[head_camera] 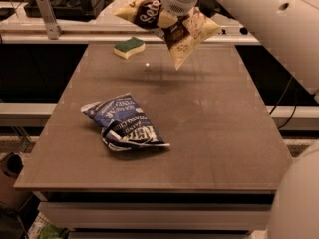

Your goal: Move brown chip bag near sponge

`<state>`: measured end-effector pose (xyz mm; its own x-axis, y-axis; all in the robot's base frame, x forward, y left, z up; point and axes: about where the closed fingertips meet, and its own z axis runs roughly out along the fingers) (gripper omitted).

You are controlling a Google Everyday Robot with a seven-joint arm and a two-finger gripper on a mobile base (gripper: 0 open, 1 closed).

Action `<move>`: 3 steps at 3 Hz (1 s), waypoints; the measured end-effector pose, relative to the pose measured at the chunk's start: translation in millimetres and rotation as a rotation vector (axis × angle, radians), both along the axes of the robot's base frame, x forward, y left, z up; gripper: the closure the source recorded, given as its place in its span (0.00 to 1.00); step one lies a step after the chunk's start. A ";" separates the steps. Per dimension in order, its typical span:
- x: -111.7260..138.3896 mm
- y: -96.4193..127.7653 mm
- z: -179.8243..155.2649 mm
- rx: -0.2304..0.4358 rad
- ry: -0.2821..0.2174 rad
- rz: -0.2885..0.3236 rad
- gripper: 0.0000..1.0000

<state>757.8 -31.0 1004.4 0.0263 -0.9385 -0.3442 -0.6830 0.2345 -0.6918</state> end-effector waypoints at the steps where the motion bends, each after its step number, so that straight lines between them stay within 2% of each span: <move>1: 24.5 5.1 -15.2 -0.055 -0.019 -0.039 1.00; 2: 45.2 9.1 -26.0 -0.107 -0.039 -0.076 1.00; 3: 46.7 9.3 -27.7 -0.114 -0.041 -0.078 0.84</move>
Offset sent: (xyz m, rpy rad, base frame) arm 0.0696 0.0128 -0.0346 -0.1679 -0.0701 -0.1259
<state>804.4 -21.7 976.7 -0.0370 -0.9711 -0.2357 -0.6365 0.2047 -0.7436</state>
